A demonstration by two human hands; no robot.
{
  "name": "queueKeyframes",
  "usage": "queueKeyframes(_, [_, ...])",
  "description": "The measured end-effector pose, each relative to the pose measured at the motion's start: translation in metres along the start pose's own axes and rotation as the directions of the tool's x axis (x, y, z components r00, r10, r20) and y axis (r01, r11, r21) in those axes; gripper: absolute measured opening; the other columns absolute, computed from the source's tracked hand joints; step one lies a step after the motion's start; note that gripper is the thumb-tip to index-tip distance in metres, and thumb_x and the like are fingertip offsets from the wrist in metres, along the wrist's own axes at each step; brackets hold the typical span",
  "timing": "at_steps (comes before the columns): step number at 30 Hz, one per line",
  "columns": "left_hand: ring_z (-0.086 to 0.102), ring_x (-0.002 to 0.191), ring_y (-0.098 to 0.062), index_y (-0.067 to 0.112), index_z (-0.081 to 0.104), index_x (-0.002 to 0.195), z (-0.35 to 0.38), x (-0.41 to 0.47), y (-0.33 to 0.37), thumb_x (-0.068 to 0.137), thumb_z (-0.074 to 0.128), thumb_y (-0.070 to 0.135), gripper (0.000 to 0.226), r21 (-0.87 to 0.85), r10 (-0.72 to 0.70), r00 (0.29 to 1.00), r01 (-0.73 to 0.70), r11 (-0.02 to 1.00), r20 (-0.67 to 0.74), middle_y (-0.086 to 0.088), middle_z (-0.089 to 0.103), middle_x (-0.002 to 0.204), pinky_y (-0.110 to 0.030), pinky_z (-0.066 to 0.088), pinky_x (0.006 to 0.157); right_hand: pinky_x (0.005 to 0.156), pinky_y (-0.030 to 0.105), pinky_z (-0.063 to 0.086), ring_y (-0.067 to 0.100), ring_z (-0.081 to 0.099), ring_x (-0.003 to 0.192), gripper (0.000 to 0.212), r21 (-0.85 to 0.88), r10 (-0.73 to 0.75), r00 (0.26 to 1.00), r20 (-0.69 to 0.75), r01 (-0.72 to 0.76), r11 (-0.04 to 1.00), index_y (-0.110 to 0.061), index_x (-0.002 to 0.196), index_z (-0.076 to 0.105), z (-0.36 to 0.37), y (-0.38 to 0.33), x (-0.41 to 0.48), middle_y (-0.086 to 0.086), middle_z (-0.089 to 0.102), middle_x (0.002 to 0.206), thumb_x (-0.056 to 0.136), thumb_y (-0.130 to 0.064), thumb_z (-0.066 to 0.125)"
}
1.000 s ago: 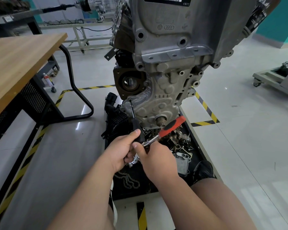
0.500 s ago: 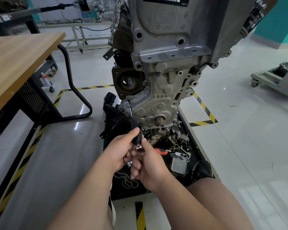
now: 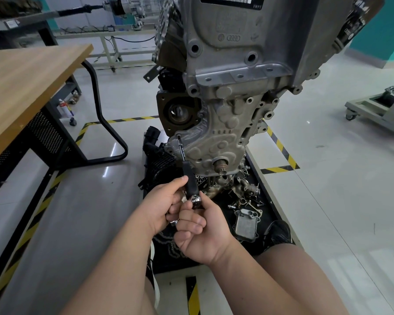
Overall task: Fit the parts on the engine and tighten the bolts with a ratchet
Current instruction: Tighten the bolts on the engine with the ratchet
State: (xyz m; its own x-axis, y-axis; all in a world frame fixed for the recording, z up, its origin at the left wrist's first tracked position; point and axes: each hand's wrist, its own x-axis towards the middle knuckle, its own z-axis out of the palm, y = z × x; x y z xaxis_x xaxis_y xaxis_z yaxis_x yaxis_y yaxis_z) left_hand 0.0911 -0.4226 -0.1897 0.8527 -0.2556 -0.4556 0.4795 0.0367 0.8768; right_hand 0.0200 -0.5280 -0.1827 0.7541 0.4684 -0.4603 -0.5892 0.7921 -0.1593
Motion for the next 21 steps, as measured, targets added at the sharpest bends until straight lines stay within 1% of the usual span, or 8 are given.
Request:
queueKeyframes(5, [0.022,0.029,-0.006,0.013,0.038,0.054,-0.0010,-0.0035,0.0038,0.092,0.055,0.037,0.048,-0.016,-0.023,0.997,0.025,1.000,0.077,0.005,0.027,0.040,-0.013,0.017,0.030,0.036,0.016,0.030,0.007,0.030,0.025,0.055,0.035,0.037,0.997,0.061,-0.039,0.999,-0.015,0.062,0.053,-0.0012,-0.0015,-0.0003,-0.007,0.029,0.032,0.094,-0.058,0.040])
queueKeyframes(7, [0.022,0.029,-0.004,0.010,0.050,0.079,-0.0020,-0.0045,0.0055,0.086,0.056,0.039,0.030,-0.033,-0.029,0.989,0.034,0.999,0.144,0.007,0.027,0.039,-0.013,0.018,0.029,0.036,0.016,0.028,0.007,0.031,0.024,0.056,0.035,0.060,0.994,0.089,-0.063,0.997,-0.015,0.062,0.052,-0.0008,-0.0032,-0.0011,-0.007,0.030,0.031,0.094,-0.059,0.041])
queueKeyframes(8, [0.022,0.029,-0.004,0.009,0.052,0.092,-0.0031,-0.0038,0.0053,0.083,0.057,0.040,0.033,-0.056,-0.033,0.984,0.043,0.997,0.174,0.007,0.028,0.038,-0.013,0.018,0.028,0.036,0.016,0.028,0.007,0.032,0.024,0.056,0.037,0.072,0.992,0.103,-0.076,0.996,-0.015,0.062,0.052,-0.0005,-0.0040,-0.0016,-0.007,0.030,0.031,0.094,-0.060,0.041])
queueKeyframes(9, [0.023,0.028,-0.004,0.007,0.054,0.096,-0.0038,-0.0040,0.0054,0.081,0.057,0.040,0.036,-0.085,-0.045,0.980,0.062,0.994,0.195,0.007,0.028,0.038,-0.013,0.018,0.028,0.036,0.016,0.028,0.008,0.032,0.024,0.057,0.039,0.083,0.989,0.118,-0.088,0.995,-0.015,0.062,0.052,-0.0003,-0.0048,-0.0021,-0.007,0.031,0.031,0.094,-0.060,0.041])
queueKeyframes(12, [0.023,0.028,-0.003,0.002,0.059,0.081,-0.0059,-0.0031,0.0039,0.088,0.053,0.041,0.040,-0.154,-0.068,0.966,0.108,0.982,0.248,0.006,0.029,0.038,-0.013,0.018,0.027,0.036,0.016,0.030,0.008,0.033,0.024,0.057,0.031,0.101,0.984,0.146,-0.106,0.994,-0.014,0.062,0.053,0.0006,-0.0067,-0.0034,-0.006,0.032,0.031,0.094,-0.061,0.042])
queueKeyframes(14, [0.023,0.027,-0.005,0.009,0.045,0.057,-0.0046,-0.0036,0.0028,0.080,0.055,0.046,0.045,-0.125,-0.091,0.963,0.126,0.984,0.254,0.004,0.029,0.035,-0.015,0.018,0.027,0.036,0.016,0.031,0.008,0.032,0.025,0.056,0.011,0.093,0.988,0.125,-0.095,0.995,-0.015,0.062,0.054,0.0012,-0.0072,-0.0039,-0.007,0.031,0.032,0.093,-0.060,0.043])
queueKeyframes(16, [0.022,0.027,-0.006,0.016,0.037,0.042,-0.0027,-0.0028,0.0006,0.076,0.055,0.049,0.051,-0.084,-0.100,0.967,0.123,0.989,0.235,0.002,0.028,0.034,-0.015,0.018,0.027,0.035,0.017,0.032,0.007,0.030,0.026,0.055,-0.033,0.060,0.996,0.070,-0.057,0.998,-0.015,0.060,0.056,0.0020,-0.0073,-0.0043,-0.008,0.030,0.033,0.091,-0.060,0.044])
queueKeyframes(21, [0.026,0.028,-0.007,0.018,0.035,0.037,0.0029,-0.0017,-0.0017,0.071,0.058,0.051,0.053,-0.046,-0.119,0.977,0.129,0.991,0.178,-0.002,0.035,0.040,-0.015,0.019,0.028,0.038,0.019,0.033,0.008,0.026,0.030,0.065,-0.210,-0.093,0.988,-0.120,0.066,0.975,-0.017,0.055,0.060,0.0027,-0.0044,-0.0030,-0.007,0.029,0.035,0.093,-0.064,0.037])
